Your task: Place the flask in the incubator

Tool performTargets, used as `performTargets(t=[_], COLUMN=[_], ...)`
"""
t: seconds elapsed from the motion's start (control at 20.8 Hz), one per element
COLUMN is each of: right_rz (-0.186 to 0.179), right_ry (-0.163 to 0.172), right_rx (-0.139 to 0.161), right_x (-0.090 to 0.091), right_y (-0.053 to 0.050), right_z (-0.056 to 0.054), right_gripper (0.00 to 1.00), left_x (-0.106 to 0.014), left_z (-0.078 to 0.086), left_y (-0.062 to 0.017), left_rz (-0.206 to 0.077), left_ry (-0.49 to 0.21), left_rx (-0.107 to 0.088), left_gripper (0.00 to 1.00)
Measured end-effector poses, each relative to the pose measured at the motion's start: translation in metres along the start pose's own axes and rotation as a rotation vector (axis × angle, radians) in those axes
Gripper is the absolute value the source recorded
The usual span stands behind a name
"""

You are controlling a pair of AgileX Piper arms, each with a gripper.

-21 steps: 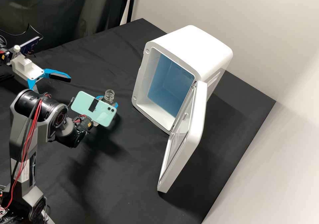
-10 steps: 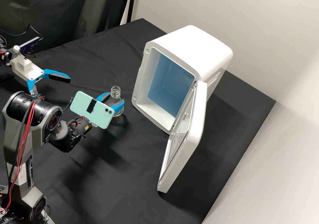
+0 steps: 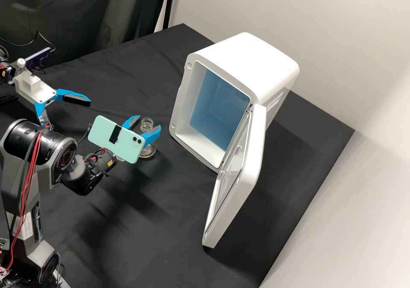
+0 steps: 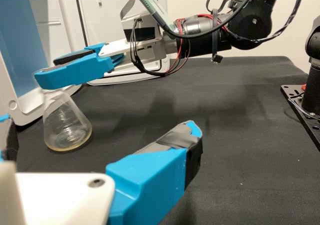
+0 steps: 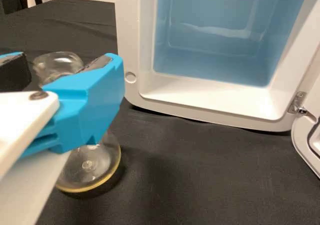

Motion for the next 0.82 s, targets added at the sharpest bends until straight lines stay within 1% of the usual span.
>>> performTargets(t=[0.05, 0.19, 0.29, 0.38, 0.43, 0.53, 0.67, 0.72, 0.77, 0.82], right_rz=[0.001, 0.015, 0.022, 0.029, 0.025, 0.004, -0.065, -0.083, -0.104, -0.115], right_ry=[-0.001, -0.018, -0.025, -0.033, -0.031, -0.023, -0.009, -0.007, -0.014, -0.023], right_rx=[-0.001, 0.018, 0.038, 0.049, 0.065, 0.082, 0.105, 0.116, 0.122, 0.126], right_x=[0.0, 0.001, 0.001, 0.001, 0.002, 0.002, 0.004, 0.004, 0.004, 0.005], right_y=[0.001, 0.005, 0.007, 0.009, 0.01, 0.009, 0.005, 0.003, 0.0, -0.002], right_z=[0.001, 0.006, 0.008, 0.011, 0.012, 0.012, 0.014, 0.015, 0.016, 0.018], right_gripper=[1.0, 1.0, 1.0, 1.0, 1.0, 1.0, 1.0, 1.0, 1.0, 1.0], left_x=[0.0, 0.0, 0.0, 0.0, 0.0, 0.0, 0.0, 0.0, 0.0, 0.0], left_z=[0.0, 0.0, 0.0, 0.0, 0.0, 0.0, 0.0, 0.0, 0.0, 0.0], left_y=[0.0, 0.0, 0.0, 0.0, 0.0, 0.0, 0.0, 0.0, 0.0, 0.0], left_rz=[0.0, 0.0, 0.0, 0.0, 0.0, 0.0, 0.0, 0.0, 0.0, 0.0], left_ry=[0.0, 0.0, 0.0, 0.0, 0.0, 0.0, 0.0, 0.0, 0.0, 0.0], left_rx=[0.0, 0.0, 0.0, 0.0, 0.0, 0.0, 0.0, 0.0, 0.0, 0.0], left_gripper=[1.0, 1.0, 1.0, 1.0, 1.0, 1.0, 1.0, 1.0, 1.0, 1.0])
